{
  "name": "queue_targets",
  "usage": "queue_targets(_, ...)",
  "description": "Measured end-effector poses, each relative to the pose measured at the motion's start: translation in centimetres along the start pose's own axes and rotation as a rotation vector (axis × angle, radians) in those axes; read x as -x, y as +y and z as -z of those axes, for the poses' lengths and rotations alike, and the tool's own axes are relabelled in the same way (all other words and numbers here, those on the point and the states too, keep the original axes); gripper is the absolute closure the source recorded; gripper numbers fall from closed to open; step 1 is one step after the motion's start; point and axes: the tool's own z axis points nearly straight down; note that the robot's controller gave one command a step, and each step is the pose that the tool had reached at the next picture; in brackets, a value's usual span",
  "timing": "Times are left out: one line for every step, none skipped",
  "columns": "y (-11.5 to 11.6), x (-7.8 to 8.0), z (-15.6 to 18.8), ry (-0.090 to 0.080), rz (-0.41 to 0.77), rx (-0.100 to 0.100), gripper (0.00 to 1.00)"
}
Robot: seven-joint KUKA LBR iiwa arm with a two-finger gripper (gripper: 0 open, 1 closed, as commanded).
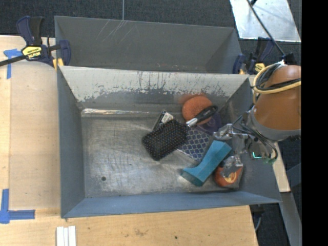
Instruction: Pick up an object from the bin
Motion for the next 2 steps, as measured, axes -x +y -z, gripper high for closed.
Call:
queue_targets(0.0, 0.2, 0.4, -0.008, 0.002, -0.001, 0.00)
queue_targets(0.0, 2.3, -5.3, -0.041, 0.441, 0.006, 1.00)
